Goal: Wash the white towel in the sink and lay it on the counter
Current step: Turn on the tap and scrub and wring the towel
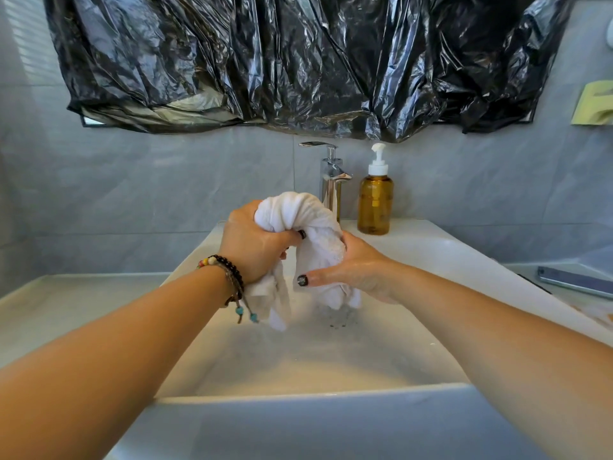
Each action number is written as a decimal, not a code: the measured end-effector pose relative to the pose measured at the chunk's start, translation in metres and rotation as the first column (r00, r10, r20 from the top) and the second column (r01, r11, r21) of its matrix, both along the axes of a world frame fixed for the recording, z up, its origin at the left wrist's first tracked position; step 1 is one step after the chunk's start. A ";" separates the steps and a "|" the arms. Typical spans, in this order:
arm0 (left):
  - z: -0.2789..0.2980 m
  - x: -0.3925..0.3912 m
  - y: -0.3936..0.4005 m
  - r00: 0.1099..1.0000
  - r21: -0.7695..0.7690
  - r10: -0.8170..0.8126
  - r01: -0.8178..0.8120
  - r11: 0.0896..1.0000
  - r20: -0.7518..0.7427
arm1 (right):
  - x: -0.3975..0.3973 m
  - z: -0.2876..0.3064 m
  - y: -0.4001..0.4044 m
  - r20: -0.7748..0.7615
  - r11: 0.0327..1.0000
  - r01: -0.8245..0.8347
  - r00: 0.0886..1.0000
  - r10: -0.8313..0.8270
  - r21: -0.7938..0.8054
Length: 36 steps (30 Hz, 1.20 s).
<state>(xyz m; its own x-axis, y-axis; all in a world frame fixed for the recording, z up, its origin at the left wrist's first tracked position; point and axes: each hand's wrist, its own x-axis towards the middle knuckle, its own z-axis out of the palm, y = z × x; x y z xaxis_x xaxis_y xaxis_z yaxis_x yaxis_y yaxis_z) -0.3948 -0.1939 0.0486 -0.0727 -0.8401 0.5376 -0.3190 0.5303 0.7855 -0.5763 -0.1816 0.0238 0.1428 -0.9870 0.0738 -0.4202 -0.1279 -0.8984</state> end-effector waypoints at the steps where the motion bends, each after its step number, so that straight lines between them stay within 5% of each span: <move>1: 0.001 -0.002 0.003 0.999 0.005 -0.014 0.014 1.000 -0.040 | 0.001 0.000 0.000 0.014 0.999 0.018 1.000 -0.017 -0.039; 8: 0.010 -0.002 0.011 0.940 0.020 -0.075 0.087 0.996 -0.332 | 0.002 0.006 0.006 0.219 0.998 -0.013 0.976 -0.002 0.066; 11: 0.009 0.000 0.012 0.958 0.015 -0.072 0.079 0.997 -0.279 | 0.006 0.007 0.010 0.216 0.991 0.008 0.976 -0.037 0.133; 15: 0.008 0.005 0.009 0.989 0.007 -0.047 0.048 0.999 -0.140 | 0.012 0.010 0.009 0.098 0.970 0.240 0.965 -0.243 0.041; 22: 0.004 0.020 0.004 0.999 0.071 -0.039 0.039 0.997 0.005 | 0.013 0.012 0.015 0.047 0.930 0.339 0.941 -0.336 -0.144; 25: 0.009 0.020 0.005 0.991 0.079 0.021 -0.031 0.996 0.132 | 0.008 0.020 0.022 0.019 0.961 0.275 0.961 -0.274 -0.014; 29: 0.015 0.032 0.008 0.995 0.246 -0.029 0.005 0.969 0.096 | -0.012 0.030 0.024 0.042 0.995 0.058 0.997 -0.061 0.079; 33: 0.021 0.048 0.016 0.978 0.397 -0.016 0.099 0.912 -0.208 | -0.032 0.042 0.022 0.252 0.998 -0.043 0.966 0.051 -0.036; 36: 0.023 0.055 0.020 0.994 0.502 -0.055 0.097 0.860 -0.099 | -0.030 0.044 0.023 0.275 0.991 -0.042 0.958 0.077 -0.130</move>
